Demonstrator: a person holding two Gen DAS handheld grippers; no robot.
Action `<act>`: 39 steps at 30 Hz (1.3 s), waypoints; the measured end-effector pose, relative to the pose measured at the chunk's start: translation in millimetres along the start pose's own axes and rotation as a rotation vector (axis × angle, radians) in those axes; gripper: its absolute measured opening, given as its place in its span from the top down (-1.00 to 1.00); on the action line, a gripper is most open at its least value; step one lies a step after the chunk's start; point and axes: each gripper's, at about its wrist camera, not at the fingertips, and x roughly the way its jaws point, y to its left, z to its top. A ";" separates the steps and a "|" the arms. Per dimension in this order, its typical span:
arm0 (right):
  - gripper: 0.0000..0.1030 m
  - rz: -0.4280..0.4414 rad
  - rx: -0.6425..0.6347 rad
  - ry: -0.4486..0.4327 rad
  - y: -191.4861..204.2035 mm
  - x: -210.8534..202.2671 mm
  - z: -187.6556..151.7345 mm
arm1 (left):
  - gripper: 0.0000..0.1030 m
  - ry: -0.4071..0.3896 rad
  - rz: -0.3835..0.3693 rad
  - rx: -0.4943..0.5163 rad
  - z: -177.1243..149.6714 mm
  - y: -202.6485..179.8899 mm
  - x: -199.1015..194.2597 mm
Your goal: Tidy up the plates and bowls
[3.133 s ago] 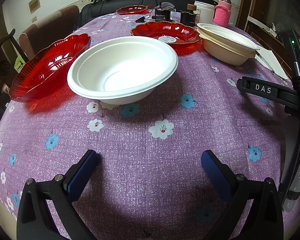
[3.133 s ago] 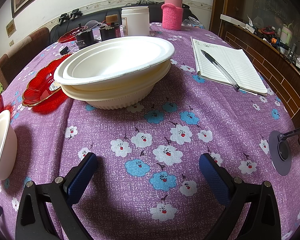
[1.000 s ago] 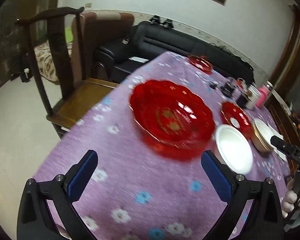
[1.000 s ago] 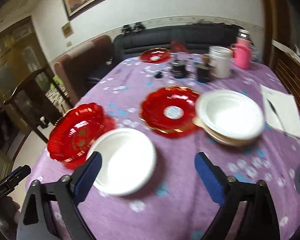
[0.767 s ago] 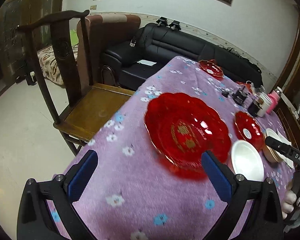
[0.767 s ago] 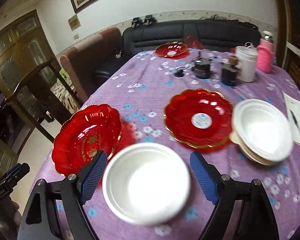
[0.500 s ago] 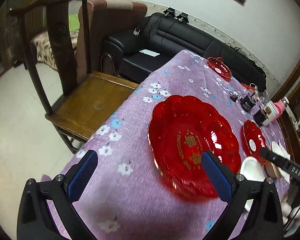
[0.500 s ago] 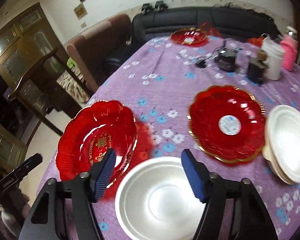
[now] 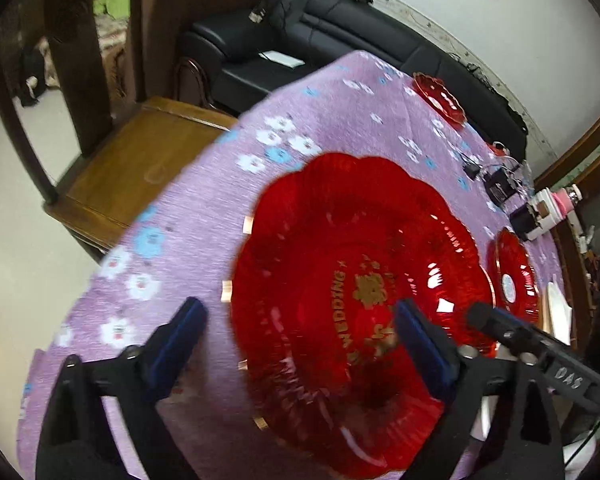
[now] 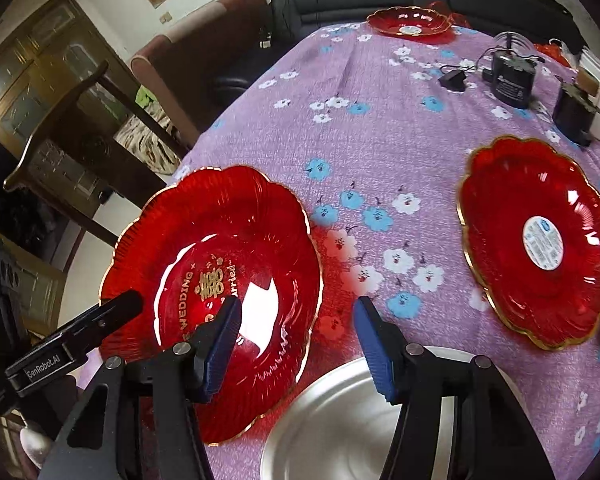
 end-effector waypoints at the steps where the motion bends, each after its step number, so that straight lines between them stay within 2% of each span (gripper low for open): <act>1: 0.04 0.007 0.001 0.010 0.0 2.8 -0.3 | -0.39 0.017 -0.014 0.001 -0.5 -2.3 4.4; 2: 0.13 0.013 0.001 0.017 0.3 4.5 -0.4 | -0.27 0.028 -0.011 0.005 -1.1 -4.3 7.4; 3: 0.29 0.014 0.003 0.027 0.3 6.9 -1.1 | -0.14 0.031 0.011 0.012 -1.9 -6.9 9.6; 4: 0.43 -0.005 0.000 0.021 0.3 6.9 -2.7 | -0.08 0.016 0.045 0.026 -3.4 -10.3 9.3; 6: 0.59 -0.032 -0.002 0.008 -2.6 4.0 -4.7 | 0.02 0.010 0.060 0.032 -5.8 -12.7 8.3; 9: 0.71 -0.041 0.013 -0.001 -13.0 -3.6 -8.2 | 0.25 0.021 0.031 0.018 -9.9 -12.4 6.1; 10: 0.73 -0.043 0.016 -0.006 -17.2 -7.2 -11.0 | 0.26 0.025 0.020 0.021 -11.9 -14.3 5.4; 14: 0.75 -0.065 0.021 -0.025 -27.5 -19.2 -24.1 | 0.26 0.005 0.026 0.070 -24.0 -33.2 0.9; 18: 0.75 -0.080 0.025 -0.071 -26.4 -30.4 -27.2 | 0.26 -0.056 0.054 0.096 -27.7 -46.0 -11.6; 25: 0.74 -0.044 -0.041 -0.137 3.0 -47.5 -27.5 | 0.26 -0.184 0.059 0.086 -21.7 -37.8 -57.9; 28: 0.74 -0.034 -0.071 -0.152 17.9 -48.7 -31.0 | 0.26 -0.212 0.072 0.079 -24.0 -29.1 -70.0; 33: 0.73 -0.037 -0.108 -0.139 31.5 -39.6 -40.7 | 0.26 -0.213 0.088 0.060 -35.3 -14.4 -69.6; 39: 0.73 -0.067 -0.123 -0.104 32.4 -20.7 -50.5 | 0.26 -0.148 0.088 0.018 -45.7 5.1 -45.6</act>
